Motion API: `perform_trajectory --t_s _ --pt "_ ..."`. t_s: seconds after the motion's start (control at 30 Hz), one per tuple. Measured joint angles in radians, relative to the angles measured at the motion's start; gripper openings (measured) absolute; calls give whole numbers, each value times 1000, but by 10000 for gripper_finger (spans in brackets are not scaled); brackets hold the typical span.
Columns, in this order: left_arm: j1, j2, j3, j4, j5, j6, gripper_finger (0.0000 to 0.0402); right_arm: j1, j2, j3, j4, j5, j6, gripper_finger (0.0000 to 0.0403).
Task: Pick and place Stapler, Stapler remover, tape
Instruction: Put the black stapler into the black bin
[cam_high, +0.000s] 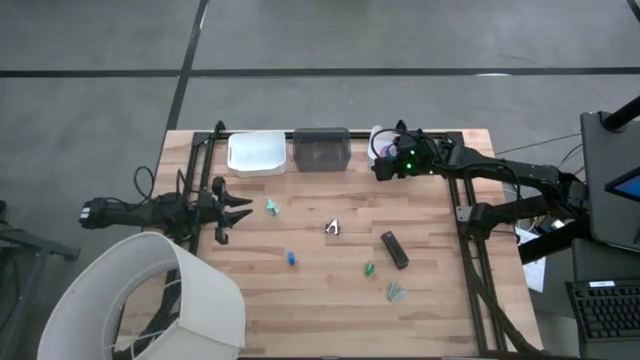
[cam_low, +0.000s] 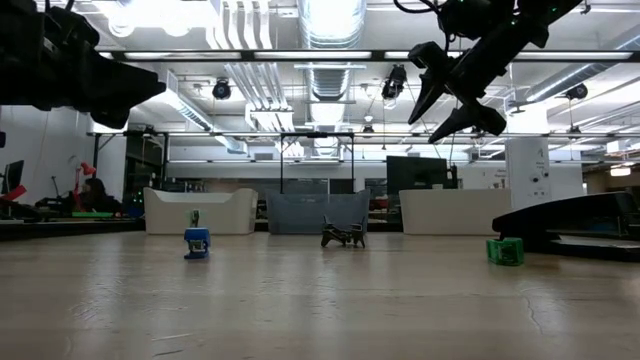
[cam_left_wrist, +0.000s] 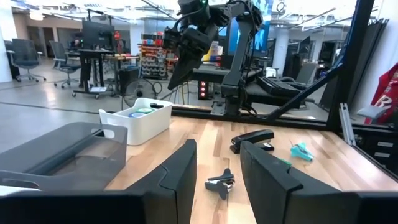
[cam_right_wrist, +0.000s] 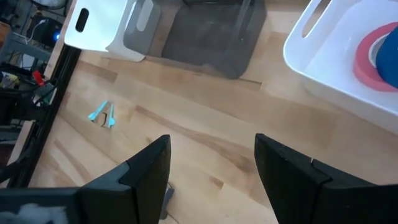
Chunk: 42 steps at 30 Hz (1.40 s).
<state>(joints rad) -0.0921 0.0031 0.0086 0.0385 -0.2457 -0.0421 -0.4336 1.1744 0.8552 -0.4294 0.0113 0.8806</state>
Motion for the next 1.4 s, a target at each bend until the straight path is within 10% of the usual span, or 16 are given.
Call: perform_trajectory --t_s 0.77,1.4 --pt "0 2 -2 0 -2 1 128 186 0 -3 -90 -143 18 226" --pt "0 2 -3 6 -2 0 128 460 0 -2 -275 -198 334 226"
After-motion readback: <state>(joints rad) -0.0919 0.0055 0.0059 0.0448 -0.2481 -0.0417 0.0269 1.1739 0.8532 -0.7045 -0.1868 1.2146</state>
